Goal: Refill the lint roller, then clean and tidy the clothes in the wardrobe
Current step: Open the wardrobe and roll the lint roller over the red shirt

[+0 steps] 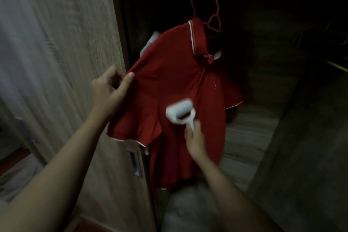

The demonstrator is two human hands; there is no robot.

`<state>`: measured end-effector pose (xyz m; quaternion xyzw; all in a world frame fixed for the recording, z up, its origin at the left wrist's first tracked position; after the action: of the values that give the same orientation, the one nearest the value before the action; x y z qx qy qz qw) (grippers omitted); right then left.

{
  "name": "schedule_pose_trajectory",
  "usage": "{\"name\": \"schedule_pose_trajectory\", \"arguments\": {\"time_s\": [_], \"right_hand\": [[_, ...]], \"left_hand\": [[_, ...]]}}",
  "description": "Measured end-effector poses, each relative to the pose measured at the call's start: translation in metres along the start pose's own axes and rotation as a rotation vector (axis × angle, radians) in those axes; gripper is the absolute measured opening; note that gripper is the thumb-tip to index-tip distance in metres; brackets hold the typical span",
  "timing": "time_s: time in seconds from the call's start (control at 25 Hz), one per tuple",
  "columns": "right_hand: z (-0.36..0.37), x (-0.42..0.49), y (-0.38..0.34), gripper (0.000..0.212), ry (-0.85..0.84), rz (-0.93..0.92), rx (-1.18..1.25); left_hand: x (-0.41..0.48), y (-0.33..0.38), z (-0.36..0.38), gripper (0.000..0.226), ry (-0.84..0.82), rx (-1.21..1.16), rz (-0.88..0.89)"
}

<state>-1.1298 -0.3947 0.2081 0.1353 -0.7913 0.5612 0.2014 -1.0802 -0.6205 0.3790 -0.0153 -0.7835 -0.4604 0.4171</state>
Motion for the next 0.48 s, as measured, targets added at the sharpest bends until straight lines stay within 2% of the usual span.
{"name": "schedule_pose_trajectory", "arguments": {"time_s": [0.12,0.2,0.24,0.36,0.4,0.48], "right_hand": [[-0.014,0.064,-0.060,0.018,0.280,-0.213,-0.003],[0.001,0.063,-0.041,0.021,0.285,-0.164,-0.013],[0.019,0.047,-0.011,0.024,0.197,-0.068,-0.045],[0.069,-0.045,0.093,0.054,-0.266,0.287,-0.200],[0.075,-0.074,0.117,0.059,-0.344,0.304,-0.248],[0.070,-0.087,0.132,0.044,-0.293,0.295,-0.200]], "left_hand": [[0.000,0.000,0.002,0.028,0.008,-0.001,0.015],[0.001,-0.001,0.004,0.028,0.013,-0.011,0.019],[0.001,-0.001,0.004,0.029,0.015,-0.018,0.022],[0.001,-0.006,0.004,0.027,0.022,-0.042,0.022],[0.001,-0.008,0.004,0.026,0.026,-0.054,0.021],[0.001,-0.011,0.003,0.026,0.048,-0.064,0.015]]}}
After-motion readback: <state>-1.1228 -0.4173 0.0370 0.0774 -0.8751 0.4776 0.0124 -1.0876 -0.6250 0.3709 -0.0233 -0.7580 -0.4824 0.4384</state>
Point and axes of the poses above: each hand's wrist, its own x-axis towards the middle knuckle, its own z-axis out of the palm, y = z × x, the point moved 3 cm from there along x, towards the middle knuckle, and after that the axes turned 14 degrees about -z, right-handed, at the moved point
